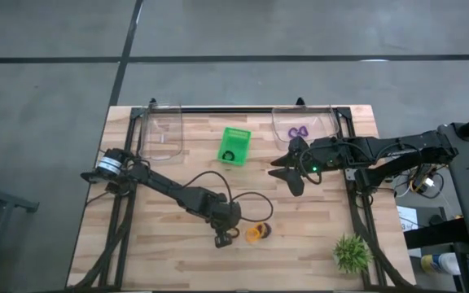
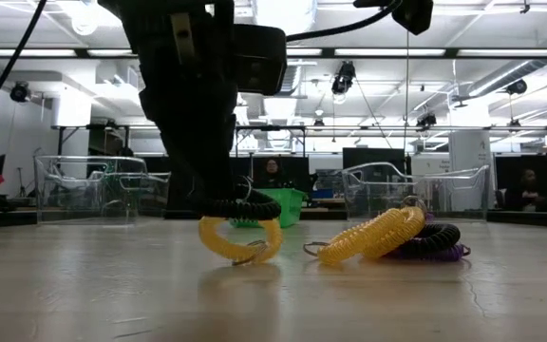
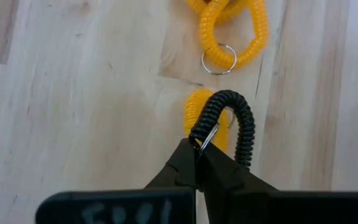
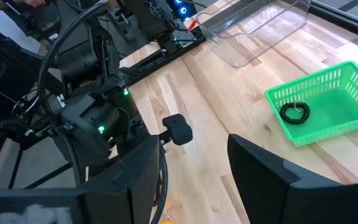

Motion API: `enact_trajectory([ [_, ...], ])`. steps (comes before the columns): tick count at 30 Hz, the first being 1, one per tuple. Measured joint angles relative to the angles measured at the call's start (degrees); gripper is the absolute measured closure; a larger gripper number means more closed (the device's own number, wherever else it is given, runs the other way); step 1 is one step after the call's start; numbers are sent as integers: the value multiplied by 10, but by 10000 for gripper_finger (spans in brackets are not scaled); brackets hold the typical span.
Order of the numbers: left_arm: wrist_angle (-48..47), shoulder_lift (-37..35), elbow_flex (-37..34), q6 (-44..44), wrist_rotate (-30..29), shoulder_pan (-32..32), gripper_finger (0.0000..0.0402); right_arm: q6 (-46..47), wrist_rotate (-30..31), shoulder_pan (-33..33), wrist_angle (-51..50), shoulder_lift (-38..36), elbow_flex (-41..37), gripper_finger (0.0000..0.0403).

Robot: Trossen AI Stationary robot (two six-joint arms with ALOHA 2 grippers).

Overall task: Sort spring keychains
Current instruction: Put the black spring keychain into the green bin

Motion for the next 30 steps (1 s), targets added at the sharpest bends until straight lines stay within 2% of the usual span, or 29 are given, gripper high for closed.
enact_trajectory([
  [8,-8,0,-5,35,10,0,386,0,0,0,0,0,0,218],
  [11,-54,0,-5,71,-62,-7,384,-2,1,0,0,0,0,218],
  [13,-73,0,-6,71,-79,-7,384,-4,1,0,0,0,0,218],
  [20,-63,0,-5,84,-64,-6,390,-4,1,0,0,0,0,218],
  [25,-66,-10,19,79,-11,-6,397,-5,1,0,0,0,0,218],
  [30,-91,-31,53,84,-17,2,399,-5,1,0,-1,0,0,218],
])
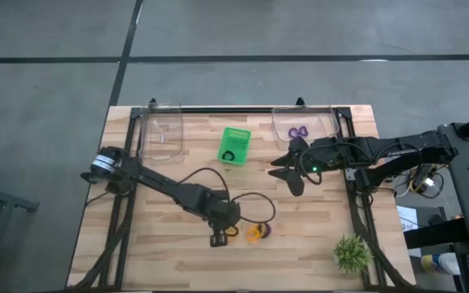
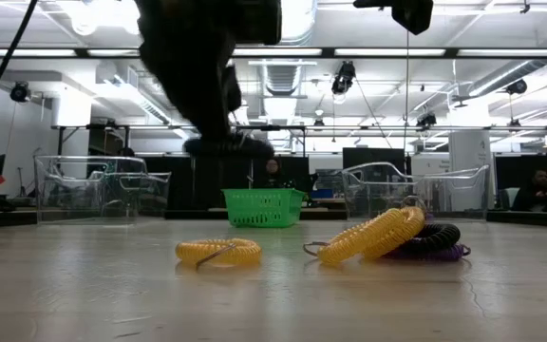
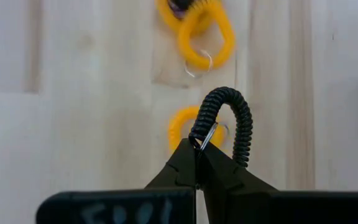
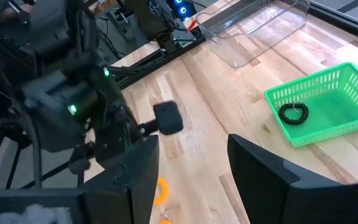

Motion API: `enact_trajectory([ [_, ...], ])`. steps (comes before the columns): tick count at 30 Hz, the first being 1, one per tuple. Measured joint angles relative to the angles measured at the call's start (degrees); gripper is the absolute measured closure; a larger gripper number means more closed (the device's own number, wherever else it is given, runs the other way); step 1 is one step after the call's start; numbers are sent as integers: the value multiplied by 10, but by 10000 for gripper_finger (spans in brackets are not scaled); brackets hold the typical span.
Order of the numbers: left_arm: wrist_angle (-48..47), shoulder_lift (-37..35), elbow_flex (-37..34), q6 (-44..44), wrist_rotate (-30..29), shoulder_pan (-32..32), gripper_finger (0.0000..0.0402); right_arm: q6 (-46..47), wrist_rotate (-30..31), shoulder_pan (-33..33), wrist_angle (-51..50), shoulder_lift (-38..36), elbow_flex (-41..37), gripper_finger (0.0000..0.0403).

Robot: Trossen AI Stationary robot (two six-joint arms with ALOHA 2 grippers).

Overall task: Sort spring keychains
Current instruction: Put the black spring keychain into the green bin

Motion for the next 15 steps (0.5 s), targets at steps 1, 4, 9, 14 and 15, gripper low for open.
enact_trajectory([
  [1,-7,-4,7,2,-9,5,399,0,0,0,0,0,0,218],
  [4,-25,-16,22,6,-18,30,400,0,0,0,0,0,0,218],
  [9,-51,-48,28,5,-28,94,400,0,1,0,0,0,-1,218],
  [14,-63,-83,26,17,-32,174,400,2,3,0,3,0,-1,218],
  [15,-64,-88,25,18,-32,192,400,3,3,0,3,0,-1,218],
])
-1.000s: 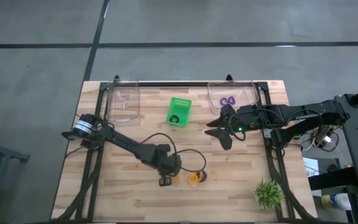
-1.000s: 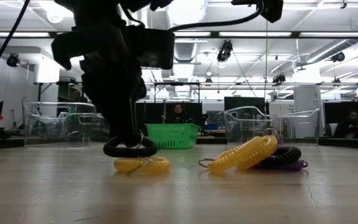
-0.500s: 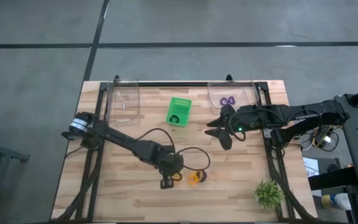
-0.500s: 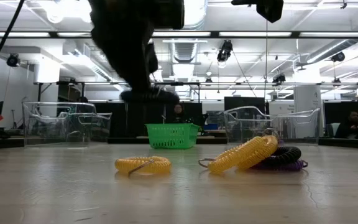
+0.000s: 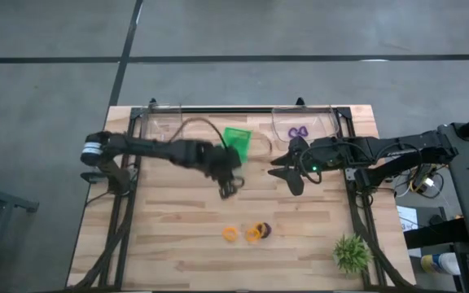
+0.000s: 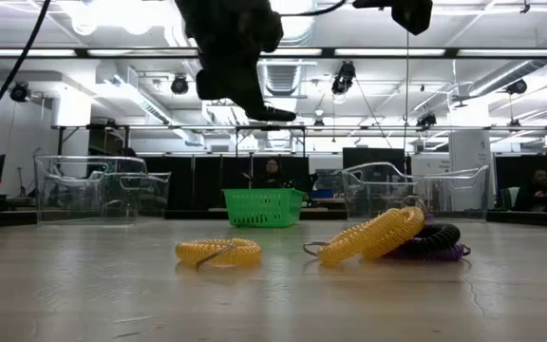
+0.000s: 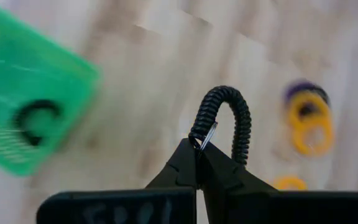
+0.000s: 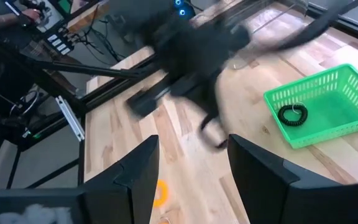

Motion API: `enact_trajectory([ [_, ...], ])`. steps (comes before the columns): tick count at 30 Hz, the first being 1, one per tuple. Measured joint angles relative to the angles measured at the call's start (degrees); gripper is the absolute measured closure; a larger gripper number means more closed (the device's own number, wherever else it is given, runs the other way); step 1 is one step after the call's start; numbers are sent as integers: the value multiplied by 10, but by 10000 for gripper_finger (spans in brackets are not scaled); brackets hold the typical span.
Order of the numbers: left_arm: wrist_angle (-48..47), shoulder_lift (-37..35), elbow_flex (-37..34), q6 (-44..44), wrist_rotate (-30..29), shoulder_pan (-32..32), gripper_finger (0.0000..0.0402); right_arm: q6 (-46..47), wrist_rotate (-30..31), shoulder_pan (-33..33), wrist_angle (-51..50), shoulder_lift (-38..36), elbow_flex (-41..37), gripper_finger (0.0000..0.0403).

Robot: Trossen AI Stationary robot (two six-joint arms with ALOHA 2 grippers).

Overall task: Sort spring keychains
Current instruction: Put the black spring keychain into the green bin, then put the yellow spring keychain into the left transparent bin

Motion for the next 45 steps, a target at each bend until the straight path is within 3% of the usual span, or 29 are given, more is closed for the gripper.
enact_trajectory([
  [7,4,-8,0,13,3,120,400,9,2,0,8,0,0,218],
  [14,19,15,-1,32,4,193,400,15,2,0,16,0,0,218],
  [28,53,89,-1,51,13,215,391,13,12,0,17,0,0,218],
  [40,47,101,-1,28,11,218,278,13,12,0,18,0,0,218],
  [45,19,99,15,8,22,211,261,12,12,0,17,1,0,218],
])
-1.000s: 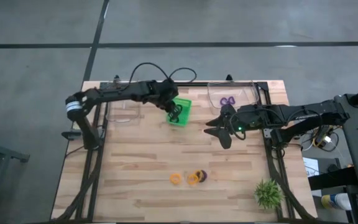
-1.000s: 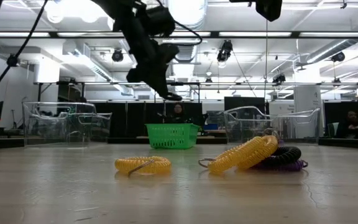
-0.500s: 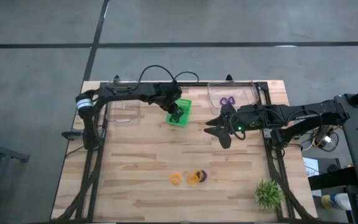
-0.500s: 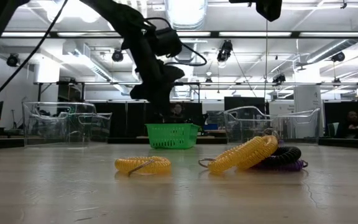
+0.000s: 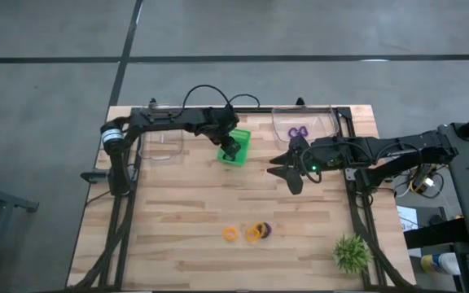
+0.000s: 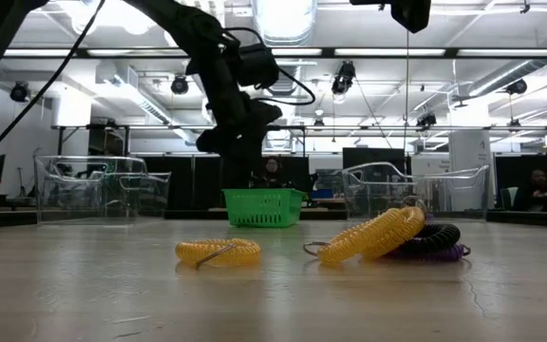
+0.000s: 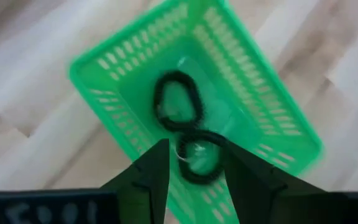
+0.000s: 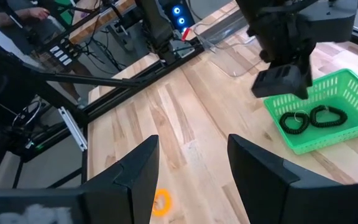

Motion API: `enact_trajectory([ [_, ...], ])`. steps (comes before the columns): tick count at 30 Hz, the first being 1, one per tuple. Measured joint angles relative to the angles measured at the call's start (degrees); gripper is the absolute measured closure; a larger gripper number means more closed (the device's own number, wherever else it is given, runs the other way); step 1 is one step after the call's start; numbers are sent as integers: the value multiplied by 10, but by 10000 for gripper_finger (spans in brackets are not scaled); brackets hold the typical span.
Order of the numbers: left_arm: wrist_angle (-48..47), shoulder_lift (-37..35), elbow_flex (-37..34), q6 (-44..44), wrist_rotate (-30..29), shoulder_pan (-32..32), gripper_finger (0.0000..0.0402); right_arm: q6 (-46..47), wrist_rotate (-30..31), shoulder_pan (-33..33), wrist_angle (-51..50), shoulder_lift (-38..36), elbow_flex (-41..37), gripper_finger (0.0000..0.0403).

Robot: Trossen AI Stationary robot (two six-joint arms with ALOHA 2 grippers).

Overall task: Sort spring keychains
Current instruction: Put the yellow spring keychain into the left transparent bin

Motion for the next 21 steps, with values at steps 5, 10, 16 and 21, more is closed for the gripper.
enact_trajectory([
  [5,-40,-2,25,2,30,-44,260,-3,0,0,0,0,0,218],
  [10,-51,-2,25,24,32,-124,260,-3,0,0,-1,0,0,218],
  [16,-53,-2,23,5,20,-226,260,-3,-1,0,-3,0,0,218],
  [21,-44,-2,23,-9,11,-306,260,-5,-1,0,-5,0,0,218],
])
